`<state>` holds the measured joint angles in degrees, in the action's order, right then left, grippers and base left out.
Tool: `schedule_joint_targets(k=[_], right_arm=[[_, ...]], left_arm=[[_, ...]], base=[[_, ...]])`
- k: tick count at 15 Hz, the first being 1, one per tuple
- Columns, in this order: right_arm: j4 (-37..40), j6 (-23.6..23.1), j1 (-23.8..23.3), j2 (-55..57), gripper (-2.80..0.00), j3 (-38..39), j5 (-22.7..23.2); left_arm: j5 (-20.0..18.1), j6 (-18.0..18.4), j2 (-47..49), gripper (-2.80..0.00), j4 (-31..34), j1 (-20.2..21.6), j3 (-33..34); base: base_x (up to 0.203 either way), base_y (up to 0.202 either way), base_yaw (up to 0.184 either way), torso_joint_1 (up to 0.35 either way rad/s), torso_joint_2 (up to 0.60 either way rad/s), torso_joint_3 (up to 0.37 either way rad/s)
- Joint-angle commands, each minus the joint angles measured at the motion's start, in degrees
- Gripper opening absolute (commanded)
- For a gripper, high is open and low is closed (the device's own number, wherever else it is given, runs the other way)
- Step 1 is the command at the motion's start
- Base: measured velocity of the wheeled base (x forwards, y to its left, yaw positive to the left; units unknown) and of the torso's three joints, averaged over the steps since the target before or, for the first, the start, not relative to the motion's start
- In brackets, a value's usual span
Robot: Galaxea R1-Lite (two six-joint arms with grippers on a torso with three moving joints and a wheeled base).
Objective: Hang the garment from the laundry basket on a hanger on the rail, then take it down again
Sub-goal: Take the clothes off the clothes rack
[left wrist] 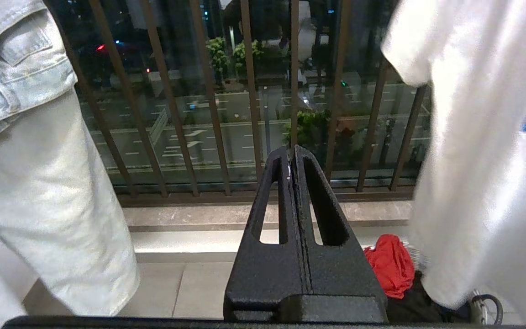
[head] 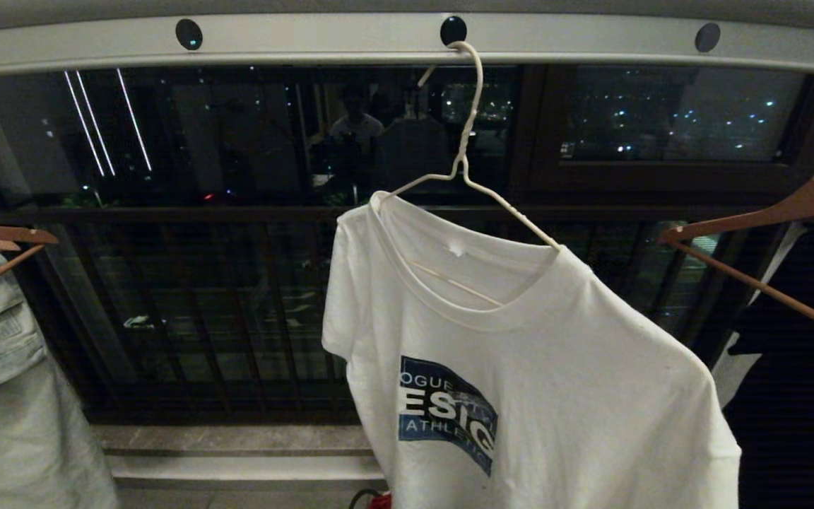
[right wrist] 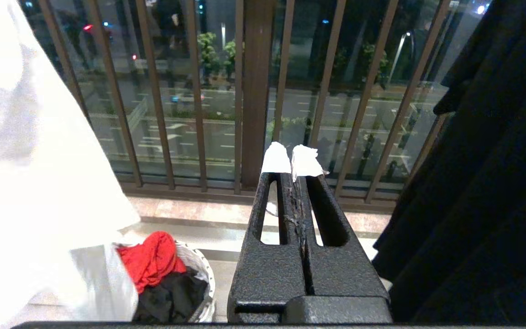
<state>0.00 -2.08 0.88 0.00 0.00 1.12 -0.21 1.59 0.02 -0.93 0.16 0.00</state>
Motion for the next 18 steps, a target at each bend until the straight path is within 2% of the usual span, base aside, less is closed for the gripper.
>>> schedule_joint_targets(k=[1, 3, 18], right_arm=[[0.00, -0.02, 0.03, 0.09, -2.80, 0.09, 0.02], [0.00, -0.02, 0.09, 0.09, -2.80, 0.09, -0.07], [-0.09, 0.06, 0.09, 0.09, -2.80, 0.09, -0.24]], left_arm=[[0.03, -0.40, 0.05, -2.80, -0.04, 0.02, 0.09], [0.12, -1.77, 0.06, -2.80, -0.04, 0.02, 0.18], [0.12, -1.77, 0.06, -2.80, -0.04, 0.02, 0.18]], base=[[0.000, 0.000, 0.000, 0.000, 0.00, 0.000], [0.000, 0.000, 0.000, 0.000, 0.00, 0.000], [0.000, 0.000, 0.000, 0.000, 0.00, 0.000]])
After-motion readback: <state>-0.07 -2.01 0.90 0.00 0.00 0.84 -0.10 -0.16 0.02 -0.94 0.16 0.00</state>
